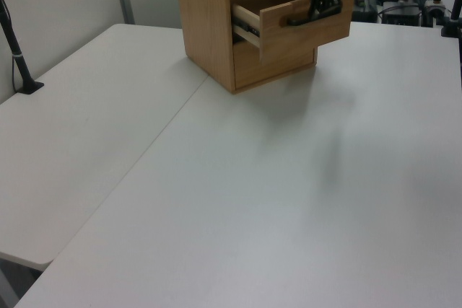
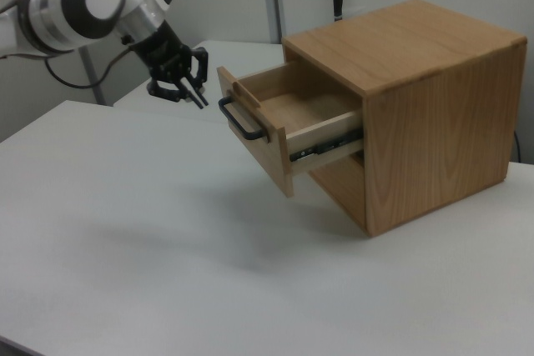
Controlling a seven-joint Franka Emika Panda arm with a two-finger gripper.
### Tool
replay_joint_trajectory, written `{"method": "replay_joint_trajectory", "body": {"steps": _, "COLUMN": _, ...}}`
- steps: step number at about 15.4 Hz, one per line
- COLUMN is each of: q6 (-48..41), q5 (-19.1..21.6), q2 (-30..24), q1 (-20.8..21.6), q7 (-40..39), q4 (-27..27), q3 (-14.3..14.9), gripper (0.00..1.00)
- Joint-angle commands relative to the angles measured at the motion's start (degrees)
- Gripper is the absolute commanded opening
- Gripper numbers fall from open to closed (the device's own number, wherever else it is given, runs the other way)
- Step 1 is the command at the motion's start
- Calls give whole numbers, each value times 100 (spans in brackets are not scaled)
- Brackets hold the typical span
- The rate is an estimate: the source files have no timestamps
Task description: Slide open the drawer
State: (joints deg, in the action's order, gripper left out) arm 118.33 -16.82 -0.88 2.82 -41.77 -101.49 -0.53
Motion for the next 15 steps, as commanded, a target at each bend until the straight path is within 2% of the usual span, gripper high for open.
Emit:
{"method": "replay_joint_trajectory", "body": {"steps": 1, "q6": -511, "q5": 126, "q2": -254, "q1": 25, "q7": 64, "q4": -169, "q3": -166, "gripper": 9}}
{"method": "replay_joint_trajectory", "body": {"steps": 2, "q6": -643, "q5": 170, "q2": -298, "q1": 17, "q7": 64, "q4": -169, "q3": -237, "gripper": 9}}
{"method": "replay_joint_trajectory", "body": {"steps": 4, "q6": -1081, "q5": 790, "q2": -342, "q1": 17, "q7": 116, "q4": -100, "q3": -255, "gripper": 10}}
{"method": "replay_joint_trajectory", "body": {"steps": 6, "q6": -1740, "q5": 1354, "q2": -404, "q1": -10, "q7": 762, "q4": 146, "q3": -264, "gripper": 22}}
{"method": "replay_joint_trajectory", "body": {"steps": 8, "q6": -2216, "q5": 1506, "q2": -387, "q1": -1, "q7": 2113, "q4": 410, "q3": -264, "gripper": 43}}
{"method": "replay_joint_trajectory", "body": {"steps": 9, "q6": -2392, "q5": 1515, "q2": -378, "q1": -1, "q7": 2764, "q4": 445, "q3": -264, "gripper": 59}}
{"method": "replay_joint_trajectory", "body": {"steps": 10, "q6": -2489, "q5": 1515, "q2": -386, "q1": -10, "q7": 3310, "q4": 463, "q3": -264, "gripper": 88}}
{"method": "replay_joint_trajectory", "body": {"steps": 11, "q6": -2586, "q5": 1506, "q2": -386, "q1": -18, "q7": 3803, "q4": 463, "q3": -264, "gripper": 100}}
{"method": "replay_joint_trajectory", "body": {"steps": 15, "q6": -2780, "q5": 1427, "q2": -334, "q1": -54, "q7": 5386, "q4": 472, "q3": -255, "gripper": 100}}
